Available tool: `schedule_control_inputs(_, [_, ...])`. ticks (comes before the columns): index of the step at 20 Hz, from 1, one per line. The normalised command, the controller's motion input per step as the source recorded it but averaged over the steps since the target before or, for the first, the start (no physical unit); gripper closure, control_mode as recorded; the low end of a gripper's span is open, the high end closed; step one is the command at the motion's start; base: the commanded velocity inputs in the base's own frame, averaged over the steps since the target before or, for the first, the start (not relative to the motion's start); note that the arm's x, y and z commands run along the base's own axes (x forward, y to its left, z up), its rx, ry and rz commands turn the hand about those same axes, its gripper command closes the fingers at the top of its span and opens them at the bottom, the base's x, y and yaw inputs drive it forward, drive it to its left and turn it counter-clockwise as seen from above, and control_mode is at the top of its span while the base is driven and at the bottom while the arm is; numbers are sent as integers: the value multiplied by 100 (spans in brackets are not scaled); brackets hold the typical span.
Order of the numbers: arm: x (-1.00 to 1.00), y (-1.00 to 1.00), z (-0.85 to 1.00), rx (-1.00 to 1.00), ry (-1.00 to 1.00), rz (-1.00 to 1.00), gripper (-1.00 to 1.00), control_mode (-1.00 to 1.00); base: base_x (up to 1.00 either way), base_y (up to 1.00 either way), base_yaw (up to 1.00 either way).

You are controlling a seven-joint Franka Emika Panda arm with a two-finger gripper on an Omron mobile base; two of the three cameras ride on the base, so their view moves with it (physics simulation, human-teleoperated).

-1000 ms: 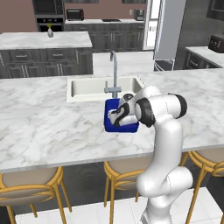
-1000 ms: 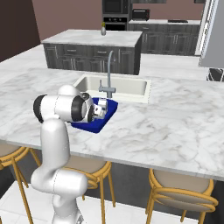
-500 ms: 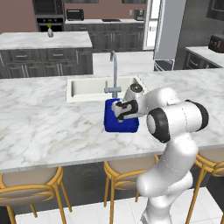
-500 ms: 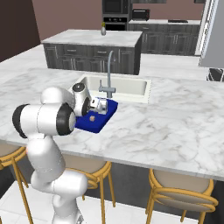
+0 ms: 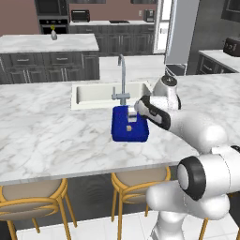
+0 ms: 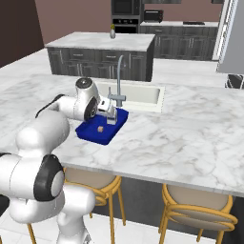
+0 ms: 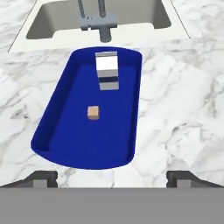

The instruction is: Take out the milk from the fridge and place it on the tray on the counter. Then take the sugar cube near the tray and place it in the tray.

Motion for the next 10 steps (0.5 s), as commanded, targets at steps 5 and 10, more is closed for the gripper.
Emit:
schedule_control_inputs(5, [-98, -5, 100, 0, 1, 0, -100, -100, 0, 0, 0])
schedule_control_inputs(10, [-100, 0, 100, 0, 0, 0, -100, -100, 0, 0, 0])
